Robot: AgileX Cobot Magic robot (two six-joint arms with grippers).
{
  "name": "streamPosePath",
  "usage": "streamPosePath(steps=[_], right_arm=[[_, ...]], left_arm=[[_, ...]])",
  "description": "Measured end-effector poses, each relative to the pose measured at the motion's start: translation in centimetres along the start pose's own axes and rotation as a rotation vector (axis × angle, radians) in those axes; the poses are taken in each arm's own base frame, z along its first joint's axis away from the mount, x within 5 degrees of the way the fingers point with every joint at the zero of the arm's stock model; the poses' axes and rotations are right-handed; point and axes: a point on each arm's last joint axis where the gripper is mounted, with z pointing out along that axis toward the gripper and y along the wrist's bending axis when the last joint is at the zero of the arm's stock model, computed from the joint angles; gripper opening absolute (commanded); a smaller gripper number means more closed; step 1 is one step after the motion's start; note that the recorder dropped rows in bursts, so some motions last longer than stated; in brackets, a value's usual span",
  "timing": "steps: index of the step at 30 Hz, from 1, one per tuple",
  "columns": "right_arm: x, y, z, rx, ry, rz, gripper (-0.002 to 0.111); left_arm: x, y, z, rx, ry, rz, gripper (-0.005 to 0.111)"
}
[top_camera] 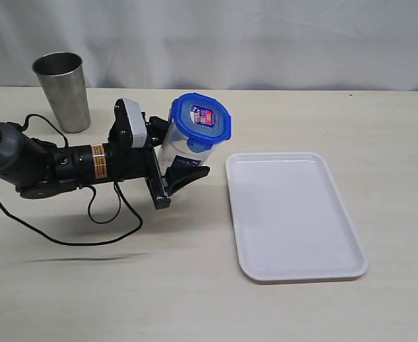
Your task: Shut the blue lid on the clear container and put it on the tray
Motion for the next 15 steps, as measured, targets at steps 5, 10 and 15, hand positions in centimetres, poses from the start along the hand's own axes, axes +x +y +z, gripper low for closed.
streamPosePath(steps=[5, 10, 15], right_arm=[[0.7, -1.1, -0.2, 0.198, 0.131, 0.017, 0.005], [1.1, -1.6, -0.4, 0.293, 0.194, 0.025, 0.005], [1.1, -1.7, -0.4, 0.305, 0.201, 0.026, 0.005]], left_arm=[[0.0, 0.0, 0.0, 0.000, 0.000, 0.000, 0.000], [0.0, 0.0, 0.0, 0.000, 0.000, 0.000, 0.000], [0.0, 0.0, 0.0, 0.000, -0.002, 0.000, 0.000]])
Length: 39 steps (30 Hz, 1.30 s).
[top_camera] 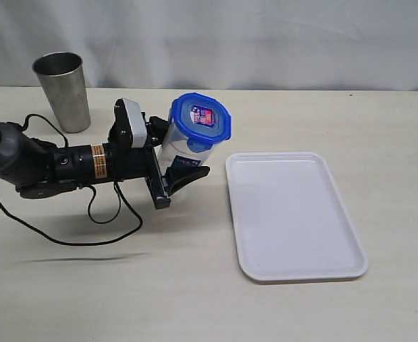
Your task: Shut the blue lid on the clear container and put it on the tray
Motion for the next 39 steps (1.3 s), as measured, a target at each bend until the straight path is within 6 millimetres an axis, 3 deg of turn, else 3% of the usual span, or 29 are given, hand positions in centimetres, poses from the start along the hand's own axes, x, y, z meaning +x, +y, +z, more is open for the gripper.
streamPosePath(steps=[4, 13, 31, 33, 39], right_arm=[[0.0, 0.1, 0.0, -0.008, 0.005, 0.031, 0.005], [1.2, 1.5, -0.2, -0.142, 0.163, 0.417, 0.005], [1.4, 1.1, -0.2, -0.079, 0.184, 0.579, 0.005], [1.4, 1.1, -0.2, -0.079, 0.184, 0.581, 0.005], [1.4, 1.1, -0.2, -0.078, 0.184, 0.579, 0.005]], left_arm=[[0.0, 0.0, 0.0, 0.000, 0.000, 0.000, 0.000], [0.0, 0.0, 0.0, -0.002, 0.000, -0.003, 0.000], [-0.3, -0.3, 0.3, 0.010, -0.014, -0.016, 0.000], [-0.9, -0.9, 1.0, 0.024, -0.024, -0.009, 0.000], [-5.2, -1.0, 4.9, 0.056, -0.012, 0.150, 0.000]])
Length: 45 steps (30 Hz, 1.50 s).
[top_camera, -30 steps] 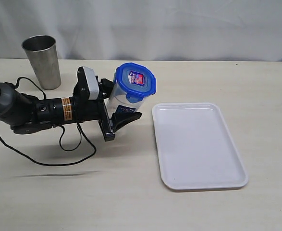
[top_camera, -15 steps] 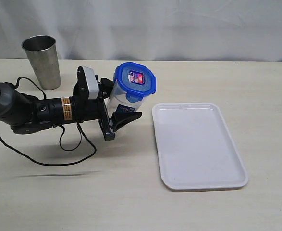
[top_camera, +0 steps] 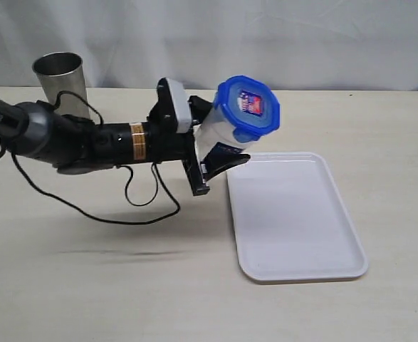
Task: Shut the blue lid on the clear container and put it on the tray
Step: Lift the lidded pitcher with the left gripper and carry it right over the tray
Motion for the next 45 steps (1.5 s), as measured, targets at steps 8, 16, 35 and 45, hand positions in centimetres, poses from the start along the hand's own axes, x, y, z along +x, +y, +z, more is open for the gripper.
streamPosePath(steps=[8, 16, 35, 45], right_arm=[[0.0, 0.0, 0.0, 0.000, 0.000, 0.000, 0.005], [0.0, 0.0, 0.0, 0.000, 0.000, 0.000, 0.005], [0.0, 0.0, 0.0, 0.000, 0.000, 0.002, 0.005], [0.0, 0.0, 0.0, 0.000, 0.000, 0.002, 0.005]], left_arm=[[-1.9, 0.4, 4.4, 0.037, 0.282, 0.452, 0.000], [-3.0, -0.1, 6.9, 0.110, 0.575, 0.965, 0.000], [-4.3, -1.8, 8.3, 0.303, 0.877, 1.472, 0.000], [-4.5, -2.1, 8.5, 0.290, 0.836, 1.441, 0.000]])
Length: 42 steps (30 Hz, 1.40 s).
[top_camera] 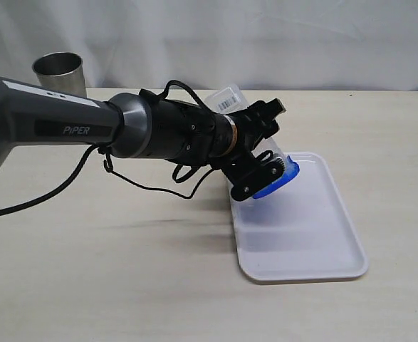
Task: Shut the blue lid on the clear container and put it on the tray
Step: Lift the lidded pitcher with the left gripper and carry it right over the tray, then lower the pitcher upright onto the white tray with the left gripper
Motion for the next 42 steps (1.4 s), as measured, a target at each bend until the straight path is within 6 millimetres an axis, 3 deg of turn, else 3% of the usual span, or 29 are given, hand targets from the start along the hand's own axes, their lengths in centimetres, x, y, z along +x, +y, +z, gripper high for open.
streamPosePath(steps=[7, 11, 18, 23, 27, 30, 34, 42], right_arm=[[0.0, 0.0, 0.0, 0.000, 0.000, 0.000, 0.005], [0.0, 0.0, 0.0, 0.000, 0.000, 0.000, 0.005], [0.0, 0.0, 0.0, 0.000, 0.000, 0.000, 0.005], [0.0, 0.0, 0.0, 0.000, 0.000, 0.000, 0.005], [0.0, 0.0, 0.0, 0.000, 0.000, 0.000, 0.005], [0.0, 0.0, 0.0, 0.000, 0.000, 0.000, 0.005], [0.0, 0.0, 0.0, 0.000, 0.000, 0.000, 0.005], [0.0, 0.0, 0.0, 0.000, 0.000, 0.000, 0.005]], left_arm=[[-0.1, 0.1, 0.0, -0.006, -0.015, -0.036, 0.000], [-0.5, 0.3, 0.0, -0.025, -0.060, -0.163, 0.000], [-1.1, 1.7, -0.2, -0.147, -0.220, -0.719, 0.000], [0.2, 2.4, -0.4, -0.238, -0.355, -1.122, 0.000], [1.4, 2.5, -0.8, -0.286, -0.587, -1.372, 0.000], [1.9, 2.0, -1.1, -0.308, -0.891, -1.514, 0.000], [1.5, 0.6, -0.6, -0.299, -1.159, -1.612, 0.000], [-2.0, -2.7, 3.0, -0.209, -1.245, -1.733, 0.000]])
